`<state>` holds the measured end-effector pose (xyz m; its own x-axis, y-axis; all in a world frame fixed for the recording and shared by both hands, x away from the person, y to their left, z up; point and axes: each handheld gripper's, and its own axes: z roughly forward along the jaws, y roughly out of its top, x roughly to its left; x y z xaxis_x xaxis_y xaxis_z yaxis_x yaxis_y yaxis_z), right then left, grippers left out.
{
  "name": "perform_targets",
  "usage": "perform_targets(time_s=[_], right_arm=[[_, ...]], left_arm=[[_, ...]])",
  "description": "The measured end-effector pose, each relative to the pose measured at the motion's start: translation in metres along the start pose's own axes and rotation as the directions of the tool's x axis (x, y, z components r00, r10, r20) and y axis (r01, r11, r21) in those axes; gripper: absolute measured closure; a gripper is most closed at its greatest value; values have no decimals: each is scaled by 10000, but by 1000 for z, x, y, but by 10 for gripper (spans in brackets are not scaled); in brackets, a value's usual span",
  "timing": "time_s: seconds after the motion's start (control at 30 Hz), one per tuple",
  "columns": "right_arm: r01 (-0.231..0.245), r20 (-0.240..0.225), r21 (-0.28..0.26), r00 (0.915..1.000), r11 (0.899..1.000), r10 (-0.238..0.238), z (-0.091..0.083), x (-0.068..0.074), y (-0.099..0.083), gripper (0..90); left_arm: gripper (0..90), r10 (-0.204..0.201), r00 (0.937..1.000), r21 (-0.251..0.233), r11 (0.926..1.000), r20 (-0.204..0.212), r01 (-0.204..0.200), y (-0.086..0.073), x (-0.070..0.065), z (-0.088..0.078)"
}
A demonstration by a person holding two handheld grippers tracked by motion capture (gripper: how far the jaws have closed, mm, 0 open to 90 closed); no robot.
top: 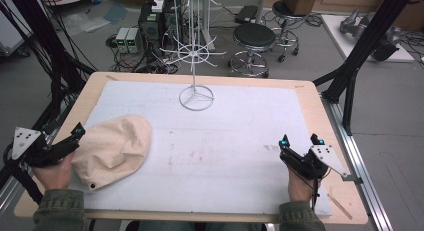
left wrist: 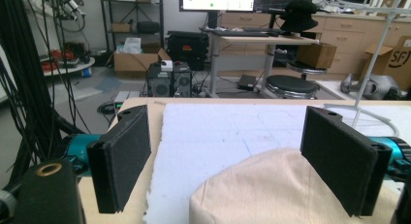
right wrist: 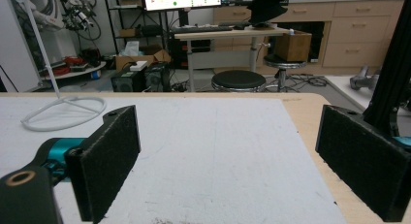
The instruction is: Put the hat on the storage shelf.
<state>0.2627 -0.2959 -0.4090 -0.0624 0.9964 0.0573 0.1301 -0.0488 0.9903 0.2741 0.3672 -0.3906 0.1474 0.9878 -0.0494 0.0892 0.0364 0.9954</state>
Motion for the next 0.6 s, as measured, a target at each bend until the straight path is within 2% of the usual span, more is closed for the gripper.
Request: perform_targets(time_s=[0.13, 0.37, 0.47, 0.6], right_arm=[[65, -25, -10, 10000, 10000, -65, 0, 0, 0, 79], [65, -88, -5, 9999, 10000, -65, 1, 1, 0, 79], [62, -87, -18, 9999, 10000, -62, 0, 1, 0, 79], [96, -134, 19, 9999, 10000, -96, 2, 1, 0, 79]], left_arm=[[185, 67, 9997, 184, 9998, 249, -72, 5, 0, 7], [185, 488, 9982, 894, 9947, 348, -518, 10, -5, 21], [187, 537, 9979, 1079, 9925, 362, -574, 11, -5, 25], [199, 786, 9944, 1845, 9787, 704, -904, 16, 0, 37]])
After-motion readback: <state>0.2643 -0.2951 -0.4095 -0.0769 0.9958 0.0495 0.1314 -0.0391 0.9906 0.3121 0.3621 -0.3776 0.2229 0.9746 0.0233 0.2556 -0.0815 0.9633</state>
